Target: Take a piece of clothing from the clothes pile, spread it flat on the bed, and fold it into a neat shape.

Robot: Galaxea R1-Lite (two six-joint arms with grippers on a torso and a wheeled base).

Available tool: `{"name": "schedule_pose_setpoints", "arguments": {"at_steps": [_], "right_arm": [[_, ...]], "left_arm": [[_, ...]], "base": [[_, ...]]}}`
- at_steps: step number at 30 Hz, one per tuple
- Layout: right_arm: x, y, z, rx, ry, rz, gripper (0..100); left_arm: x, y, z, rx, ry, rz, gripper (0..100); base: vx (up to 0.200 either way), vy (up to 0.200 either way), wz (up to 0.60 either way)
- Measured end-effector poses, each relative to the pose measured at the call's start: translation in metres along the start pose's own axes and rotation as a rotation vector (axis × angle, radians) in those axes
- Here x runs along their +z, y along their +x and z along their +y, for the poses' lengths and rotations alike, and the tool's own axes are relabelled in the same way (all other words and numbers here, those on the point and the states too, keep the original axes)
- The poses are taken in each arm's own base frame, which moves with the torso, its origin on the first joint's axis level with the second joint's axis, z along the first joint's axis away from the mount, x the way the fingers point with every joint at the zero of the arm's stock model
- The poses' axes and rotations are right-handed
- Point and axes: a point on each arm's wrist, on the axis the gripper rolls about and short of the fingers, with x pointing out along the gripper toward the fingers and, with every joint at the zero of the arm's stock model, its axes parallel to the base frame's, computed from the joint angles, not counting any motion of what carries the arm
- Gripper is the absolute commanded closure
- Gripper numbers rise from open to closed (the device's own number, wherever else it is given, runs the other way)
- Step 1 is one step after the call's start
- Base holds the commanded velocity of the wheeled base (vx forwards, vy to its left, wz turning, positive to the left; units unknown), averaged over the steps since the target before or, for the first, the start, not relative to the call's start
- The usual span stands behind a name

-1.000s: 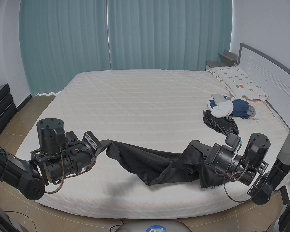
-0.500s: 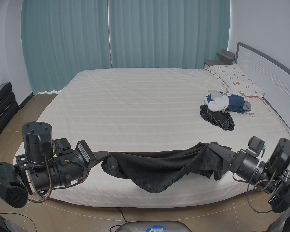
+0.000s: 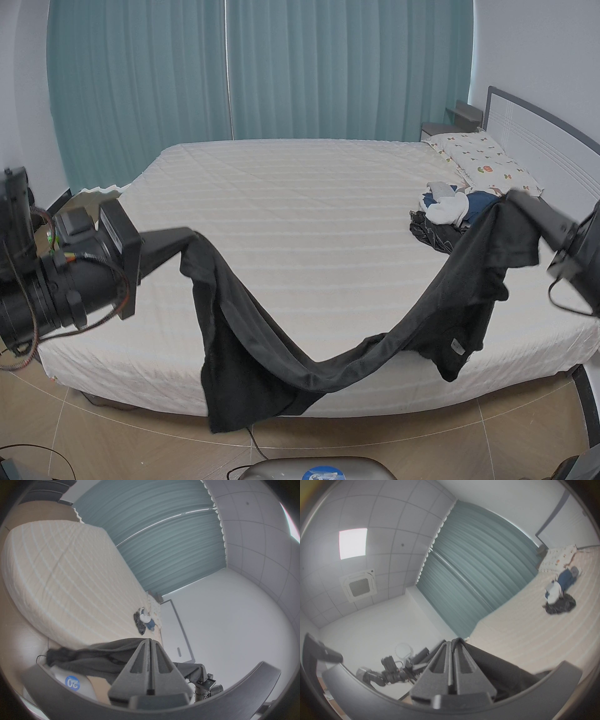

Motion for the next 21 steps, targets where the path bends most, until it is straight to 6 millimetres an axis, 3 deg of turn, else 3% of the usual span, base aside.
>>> {"name": "schedule_pose_setpoints", "arguments": {"at_steps": [8, 11, 15, 21], "right_arm": [[0.086, 0.011, 0.05, 0.079, -0.044, -0.214, 100], [0.107, 0.022, 0.056, 0.077, -0.063, -0.254, 100], [0.112, 0.048, 0.042, 0.039, -0.076, -0.246, 100], [0.1, 0.095, 0.003, -0.002, -0.094, -0.209, 100]], "left_arm": [[0.035, -0.006, -0.041, -0.082, 0.013, -0.112, 100], [0.046, 0.0, -0.048, -0.081, 0.014, -0.146, 100], [0.056, 0.015, -0.045, -0.049, 0.008, -0.163, 100], [0.065, 0.043, -0.029, 0.009, -0.003, -0.17, 100]], "base": [[0.0, 0.0, 0.0], [0.0, 0.0, 0.0], [0.2, 0.0, 0.0], [0.2, 0.0, 0.0]]}}
